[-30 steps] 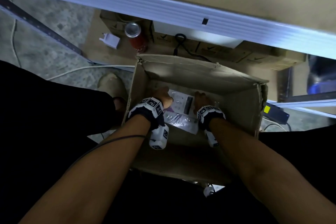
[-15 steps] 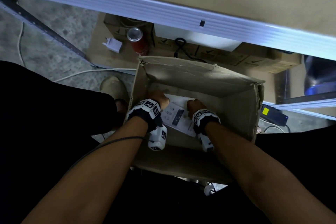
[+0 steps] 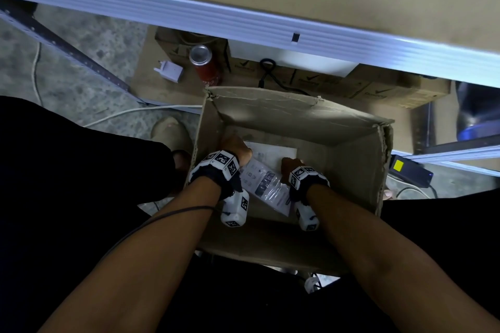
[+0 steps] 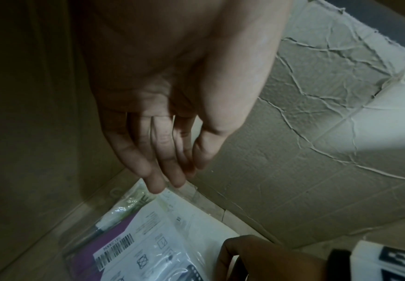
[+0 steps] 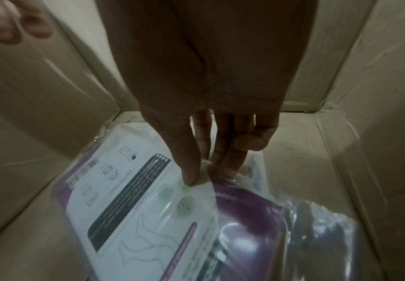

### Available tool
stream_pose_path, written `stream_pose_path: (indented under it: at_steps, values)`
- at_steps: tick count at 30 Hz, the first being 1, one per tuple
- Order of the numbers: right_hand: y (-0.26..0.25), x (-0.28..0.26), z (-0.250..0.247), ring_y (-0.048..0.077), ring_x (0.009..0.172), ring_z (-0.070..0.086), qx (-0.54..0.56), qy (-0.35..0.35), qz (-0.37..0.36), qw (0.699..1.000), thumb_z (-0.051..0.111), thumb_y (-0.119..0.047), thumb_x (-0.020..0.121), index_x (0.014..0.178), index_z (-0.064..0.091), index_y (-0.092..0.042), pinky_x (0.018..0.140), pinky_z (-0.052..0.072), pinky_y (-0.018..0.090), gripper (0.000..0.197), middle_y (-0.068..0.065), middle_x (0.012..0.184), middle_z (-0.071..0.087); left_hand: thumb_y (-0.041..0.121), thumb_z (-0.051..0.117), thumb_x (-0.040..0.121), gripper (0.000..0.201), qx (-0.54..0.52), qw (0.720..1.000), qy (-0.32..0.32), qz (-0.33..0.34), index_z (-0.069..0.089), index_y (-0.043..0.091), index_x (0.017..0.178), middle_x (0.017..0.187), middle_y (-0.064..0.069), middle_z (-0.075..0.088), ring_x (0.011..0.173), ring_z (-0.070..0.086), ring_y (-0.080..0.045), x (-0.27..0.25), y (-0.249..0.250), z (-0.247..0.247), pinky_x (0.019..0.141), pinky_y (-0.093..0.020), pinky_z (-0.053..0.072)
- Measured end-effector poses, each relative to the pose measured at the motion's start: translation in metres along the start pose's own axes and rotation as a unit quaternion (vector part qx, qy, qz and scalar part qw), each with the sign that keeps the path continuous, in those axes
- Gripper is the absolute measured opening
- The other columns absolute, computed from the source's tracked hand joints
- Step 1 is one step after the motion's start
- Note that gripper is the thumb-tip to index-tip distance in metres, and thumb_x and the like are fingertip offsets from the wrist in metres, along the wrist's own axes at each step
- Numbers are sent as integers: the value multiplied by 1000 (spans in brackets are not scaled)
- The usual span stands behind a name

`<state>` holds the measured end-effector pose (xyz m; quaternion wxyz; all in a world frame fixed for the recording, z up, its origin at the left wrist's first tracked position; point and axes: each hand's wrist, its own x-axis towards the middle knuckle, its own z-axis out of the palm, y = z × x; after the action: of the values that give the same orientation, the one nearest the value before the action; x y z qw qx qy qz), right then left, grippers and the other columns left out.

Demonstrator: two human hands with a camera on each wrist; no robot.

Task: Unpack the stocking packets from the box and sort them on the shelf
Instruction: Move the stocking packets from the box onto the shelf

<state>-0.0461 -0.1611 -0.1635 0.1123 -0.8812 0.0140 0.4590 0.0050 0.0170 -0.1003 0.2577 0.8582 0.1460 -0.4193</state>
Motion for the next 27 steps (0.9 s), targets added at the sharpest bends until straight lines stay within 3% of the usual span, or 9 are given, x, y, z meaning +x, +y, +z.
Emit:
stream_pose_path:
  at_steps: [3, 6, 9, 12, 15, 17, 19, 24, 27]
  values:
    - [0, -3, 0, 30, 130, 48, -13, -48, -15, 999, 60, -16, 95, 141, 42, -2, 101, 44, 35, 52, 18, 144, 45, 13, 54, 96, 28, 16, 1000, -6, -4, 68, -6, 111, 113, -22, 70, 104, 68, -35, 5, 1, 3, 91, -42, 58]
    - [1, -8, 3, 29, 140, 38, -18, -96, -44, 994, 64, -17, 94, 149, 33, -2, 112, 35, 32, 65, 17, 155, 34, 13, 52, 97, 27, 45, 999, -25, 4, 69, -6, 107, 109, -22, 70, 92, 67, -31, 8, 5, 6, 79, -35, 55]
    - [-3, -16, 9, 28, 135, 44, -46, -95, -83, 991, 64, -17, 94, 144, 40, -2, 106, 38, 30, 58, 16, 150, 40, 13, 49, 98, 25, 97, 995, -24, 22, 68, -2, 103, 111, -20, 67, 107, 65, -34, 14, 12, 10, 87, -37, 54]
    - [-11, -23, 13, 32, 126, 51, -93, -92, -117, 984, 66, -11, 91, 129, 54, -2, 98, 44, 35, 41, 16, 138, 52, 16, 50, 102, 30, 140, 988, -12, 61, 63, 1, 123, 136, -17, 57, 125, 55, -32, 26, 18, 15, 98, -32, 44]
    - [-14, -28, 14, 35, 122, 54, -94, -74, -139, 983, 63, -8, 91, 121, 59, 1, 95, 45, 38, 32, 19, 131, 56, 15, 60, 97, 33, 128, 986, -23, 106, 62, 8, 130, 139, -12, 57, 126, 54, -29, 46, 20, 24, 101, -29, 45]
    - [-12, -29, 16, 36, 118, 56, -91, -66, -145, 983, 63, -7, 90, 117, 61, 3, 92, 46, 37, 28, 19, 127, 60, 16, 63, 95, 49, 149, 982, -28, 117, 50, 8, 142, 143, -13, 53, 128, 53, -31, 59, 21, 30, 105, -36, 46]
    - [-8, -33, 16, 34, 118, 57, -89, -52, -149, 983, 61, -7, 92, 116, 62, 1, 93, 46, 37, 26, 18, 126, 61, 20, 65, 93, 54, 205, 969, -18, 137, 48, 8, 143, 144, -15, 51, 129, 51, -33, 69, 21, 34, 108, -42, 44]
    - [0, -37, 12, 31, 120, 57, -67, -60, -144, 985, 58, -5, 93, 116, 64, 3, 94, 45, 33, 25, 16, 127, 61, 22, 60, 97, 61, 310, 937, -6, 163, 35, 9, 151, 161, -14, 24, 149, 24, -33, 90, 9, 38, 122, -47, 22]
    - [2, -38, 8, 31, 121, 58, -62, -76, -116, 988, 65, -5, 89, 117, 65, 1, 97, 50, 37, 29, 16, 128, 61, 19, 68, 91, 61, 340, 920, 18, 193, 43, 7, 145, 153, -16, 33, 141, 35, -36, 96, 9, 42, 117, -46, 30]
